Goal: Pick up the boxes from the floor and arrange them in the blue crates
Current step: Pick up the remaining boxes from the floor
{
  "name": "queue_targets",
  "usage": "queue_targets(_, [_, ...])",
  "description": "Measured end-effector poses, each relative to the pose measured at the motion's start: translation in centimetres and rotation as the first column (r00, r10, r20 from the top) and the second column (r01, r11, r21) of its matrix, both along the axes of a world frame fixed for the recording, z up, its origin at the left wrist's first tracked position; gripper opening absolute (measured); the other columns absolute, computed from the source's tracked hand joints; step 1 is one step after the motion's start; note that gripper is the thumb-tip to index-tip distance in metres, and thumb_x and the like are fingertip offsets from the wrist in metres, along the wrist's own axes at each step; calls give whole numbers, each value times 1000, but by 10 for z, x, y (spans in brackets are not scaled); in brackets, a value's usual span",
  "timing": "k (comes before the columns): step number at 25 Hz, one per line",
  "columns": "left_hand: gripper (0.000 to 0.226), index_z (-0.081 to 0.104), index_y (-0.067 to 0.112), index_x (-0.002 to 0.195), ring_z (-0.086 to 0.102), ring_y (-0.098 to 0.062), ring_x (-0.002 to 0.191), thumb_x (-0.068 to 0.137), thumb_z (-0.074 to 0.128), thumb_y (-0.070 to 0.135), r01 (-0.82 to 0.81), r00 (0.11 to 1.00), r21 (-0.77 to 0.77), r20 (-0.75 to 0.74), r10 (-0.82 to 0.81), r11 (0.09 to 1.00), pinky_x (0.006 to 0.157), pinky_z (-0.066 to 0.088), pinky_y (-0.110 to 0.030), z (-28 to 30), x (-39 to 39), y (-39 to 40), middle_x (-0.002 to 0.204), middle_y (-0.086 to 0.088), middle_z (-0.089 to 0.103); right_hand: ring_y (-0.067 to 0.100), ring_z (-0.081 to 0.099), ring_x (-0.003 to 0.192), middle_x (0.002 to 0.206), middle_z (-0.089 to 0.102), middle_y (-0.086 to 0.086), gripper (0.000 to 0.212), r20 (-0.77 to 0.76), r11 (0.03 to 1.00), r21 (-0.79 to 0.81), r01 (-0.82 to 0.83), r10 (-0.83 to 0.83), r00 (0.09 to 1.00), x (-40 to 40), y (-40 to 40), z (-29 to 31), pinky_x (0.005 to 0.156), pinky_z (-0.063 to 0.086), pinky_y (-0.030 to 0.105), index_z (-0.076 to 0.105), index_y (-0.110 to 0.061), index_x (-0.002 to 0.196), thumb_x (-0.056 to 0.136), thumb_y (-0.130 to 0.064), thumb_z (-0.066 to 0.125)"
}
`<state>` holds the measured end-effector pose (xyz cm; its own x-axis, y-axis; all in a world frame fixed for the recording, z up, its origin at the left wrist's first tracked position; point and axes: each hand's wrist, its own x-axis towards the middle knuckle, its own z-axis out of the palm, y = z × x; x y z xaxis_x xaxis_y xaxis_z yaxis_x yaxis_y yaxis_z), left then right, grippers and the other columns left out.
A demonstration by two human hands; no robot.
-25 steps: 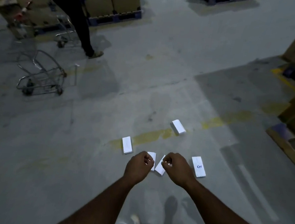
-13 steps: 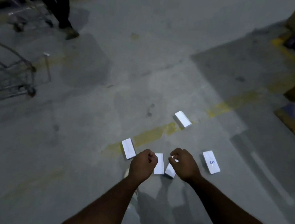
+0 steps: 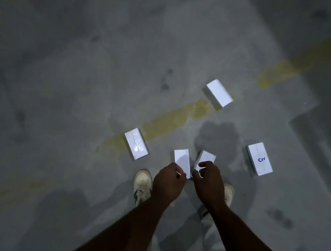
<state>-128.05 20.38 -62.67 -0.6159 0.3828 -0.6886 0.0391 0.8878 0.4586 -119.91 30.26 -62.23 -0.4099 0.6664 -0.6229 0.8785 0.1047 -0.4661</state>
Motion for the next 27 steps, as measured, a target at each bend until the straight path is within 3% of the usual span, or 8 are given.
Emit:
queue_targets(3, [19,64,18,101,69,-23,95,89,66,34,-25,1000,-56,-18,24,998,75,44,-25,-113,17,20,96,-2,75,30,59,105,108,63,15,39,76,1000,-29,-3,6,997,14,25,-113,87,45,35,56,-10,122,88,-25,67])
queue_targets(6, [34,58,19,117,67,-23,105,91,66,40,-38,999,-121,24,41,992,85,49,-29,-213,34,42,112,-3,70,32,60,106,116,58,16,47,117,1000,-15,-1,3,993,31,54,-209,91,48,40,52,-9,126,87,-30,69])
queue_targets(10, [67,46,12,136,52,-33,127,84,75,42,-212,977,-255,-42,208,943,101,47,-45,-304,49,63,135,-13,51,36,55,115,123,55,18,57,187,999,-3,46,-45,981,48,76,-299,92,45,40,48,-3,129,87,-34,70])
queue_targets(13, [92,33,10,145,43,-36,133,75,83,43,-367,925,-353,-47,376,861,104,43,-52,-348,49,72,143,-15,41,37,51,122,132,49,21,80,243,993,-51,105,-89,966,50,76,-346,101,43,42,38,0,137,80,-40,77])
queue_targets(18, [110,23,10,149,39,-35,138,69,86,50,-442,891,-393,-90,444,806,109,40,-50,-388,49,78,149,-16,36,35,36,138,150,32,19,116,328,977,-52,208,-179,928,41,66,-388,112,34,43,12,-3,152,73,-57,79])
queue_targets(21, [109,23,10,150,37,-33,139,71,86,50,-416,907,-387,-116,405,823,109,40,-46,-400,50,70,151,-15,35,36,30,139,152,28,19,120,315,965,-14,261,-243,917,37,58,-399,111,34,45,7,-4,154,73,-54,80])
queue_targets(23, [108,21,15,151,44,-31,134,71,86,47,-456,888,-279,-84,451,845,108,43,-47,-394,50,61,148,-11,40,34,34,138,150,32,15,113,213,950,-51,309,-291,932,40,55,-401,110,34,46,11,-9,154,73,-46,82])
queue_targets(27, [77,27,23,150,57,-22,112,88,65,47,-531,782,-72,343,521,844,93,52,-41,-360,37,58,136,-6,53,25,52,123,141,46,5,79,-24,863,-378,335,-370,929,50,72,-375,104,46,46,25,-19,147,86,-37,72])
